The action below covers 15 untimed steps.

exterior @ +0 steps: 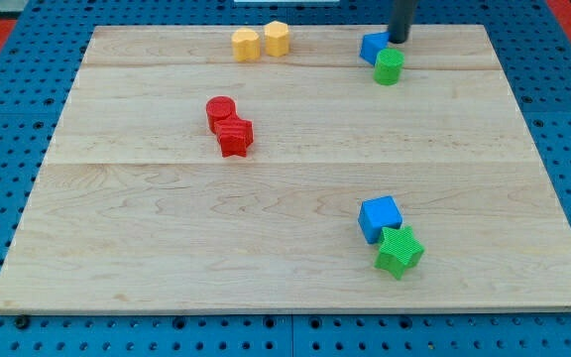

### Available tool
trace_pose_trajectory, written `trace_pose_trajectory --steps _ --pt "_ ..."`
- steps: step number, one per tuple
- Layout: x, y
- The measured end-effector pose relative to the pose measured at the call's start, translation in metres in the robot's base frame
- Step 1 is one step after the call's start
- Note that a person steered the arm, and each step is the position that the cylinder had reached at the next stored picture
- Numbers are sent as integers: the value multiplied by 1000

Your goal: Move the green blocks towards the right center

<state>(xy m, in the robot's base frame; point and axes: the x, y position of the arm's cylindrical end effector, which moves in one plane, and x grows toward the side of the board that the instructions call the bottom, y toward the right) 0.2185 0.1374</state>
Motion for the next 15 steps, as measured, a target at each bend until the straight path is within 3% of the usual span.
trace_pose_trajectory --steps 1,3,5,7,9,13,14,15 --pt "39 -22" --pt "92 -2" --pt "88 24" --pt "127 48" --pt "136 80" --pt "153 73" --pt "132 54" --pt "134 -24"
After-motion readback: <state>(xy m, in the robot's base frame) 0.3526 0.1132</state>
